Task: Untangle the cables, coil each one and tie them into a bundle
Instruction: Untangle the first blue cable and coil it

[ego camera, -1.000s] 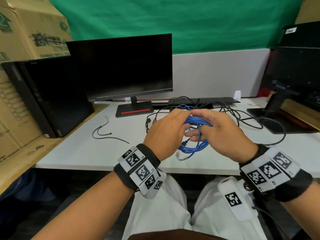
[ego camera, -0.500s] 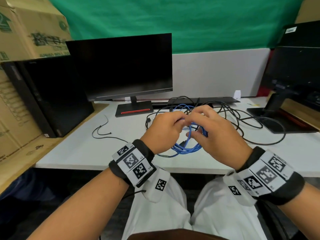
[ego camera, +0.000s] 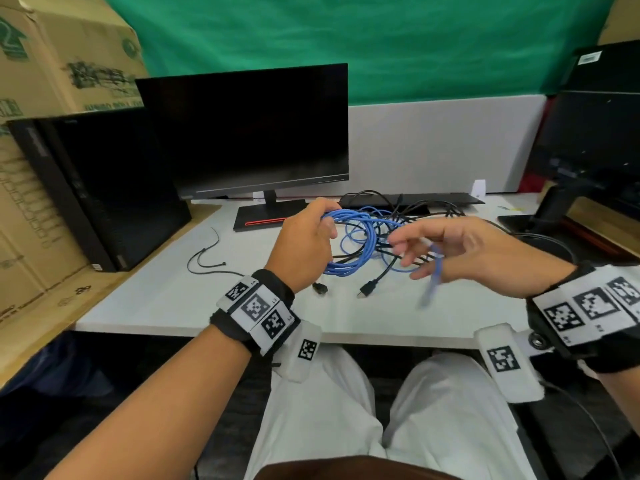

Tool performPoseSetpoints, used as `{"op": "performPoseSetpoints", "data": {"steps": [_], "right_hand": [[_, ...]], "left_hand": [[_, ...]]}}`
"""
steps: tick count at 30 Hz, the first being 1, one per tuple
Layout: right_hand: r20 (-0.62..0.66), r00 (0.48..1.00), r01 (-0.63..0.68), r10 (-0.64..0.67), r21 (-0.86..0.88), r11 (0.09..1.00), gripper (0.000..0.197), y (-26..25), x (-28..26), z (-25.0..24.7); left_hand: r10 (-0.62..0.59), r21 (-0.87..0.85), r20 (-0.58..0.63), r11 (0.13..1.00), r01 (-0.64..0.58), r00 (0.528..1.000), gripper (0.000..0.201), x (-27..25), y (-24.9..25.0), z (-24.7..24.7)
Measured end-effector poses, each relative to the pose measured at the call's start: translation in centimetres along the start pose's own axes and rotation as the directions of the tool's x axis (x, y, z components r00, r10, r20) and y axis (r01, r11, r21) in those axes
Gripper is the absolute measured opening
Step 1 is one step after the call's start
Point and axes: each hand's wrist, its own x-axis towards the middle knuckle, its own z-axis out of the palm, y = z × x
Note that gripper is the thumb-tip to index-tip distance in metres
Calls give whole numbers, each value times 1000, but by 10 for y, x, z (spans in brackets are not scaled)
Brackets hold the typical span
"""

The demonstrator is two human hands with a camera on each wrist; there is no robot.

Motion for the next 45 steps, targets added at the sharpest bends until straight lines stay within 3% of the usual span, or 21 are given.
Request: {"op": "performPoseSetpoints", "data": {"steps": [3, 6, 9, 11, 13, 16, 18, 19, 23, 24, 28, 31, 34, 37, 39, 41, 45], "right_hand": [[140, 990, -14, 10, 27, 1000, 73, 3, -1, 4], [-60, 998, -29, 35, 107, 994, 52, 10, 5, 12], [-202, 979, 20, -12, 38, 999, 38, 15, 14, 25], [-193, 978, 76, -77, -14, 997, 38, 16, 16, 29], [-245, 960, 99, -135, -154, 983, 37, 14, 17, 29], [-339, 919, -7, -201, -523, 852, 17, 12, 13, 26], [-316, 940, -80, -129, -570, 818, 51, 13, 10, 29], [-310, 946, -102, -94, -560, 822, 56, 14, 10, 32], [-322, 942, -99, -91, -527, 844, 4, 17, 16, 39], [-328, 941, -103, -84, -516, 850, 9, 16, 16, 38], [-273, 959, -81, -76, -520, 851, 20, 13, 13, 35], [-243, 966, -52, -86, -508, 860, 19, 15, 13, 33], [-199, 972, 13, -127, -491, 871, 15, 14, 13, 38], [-229, 963, 33, -141, -421, 907, 17, 16, 14, 38], [-246, 954, 86, -169, -315, 945, 30, 15, 15, 37], [-258, 934, 152, -247, -339, 929, 39, 17, 14, 39], [-364, 849, 152, -384, -528, 836, 22, 25, 18, 40]], "left_hand": [[-85, -80, 104, 992, 94, 991, 20, 2, 2, 2], [-94, -37, 187, 994, 103, 978, 18, 1, 3, 1], [18, 73, 289, 996, -41, 957, 36, -5, 10, 4], [144, 193, 322, 958, -214, 936, 27, -8, 15, 9], [185, 242, 307, 934, -264, 934, 18, -9, 16, 10], [153, 262, 215, 942, -208, 965, 24, -6, 13, 9], [161, 252, 152, 948, -196, 975, 26, -7, 14, 9], [161, 221, 128, 957, -186, 979, 27, -9, 17, 10], [137, 182, 165, 969, -167, 977, 24, -14, 24, 15], [143, 218, 191, 958, -184, 971, 22, -15, 25, 16], [216, 386, 409, 839, -383, 886, 73, -18, 30, 16], [227, 492, 457, 741, -457, 860, 61, -17, 30, 17], [246, 495, 410, 749, -440, 879, 32, -20, 36, 18], [245, 481, 334, 786, -388, 910, 19, -18, 36, 20], [206, 373, 299, 874, -313, 932, 17, -14, 34, 16], [142, 186, 287, 962, -200, 947, 22, -10, 30, 12], [56, -103, 276, 994, -28, 959, 21, -7, 25, 8]]}}
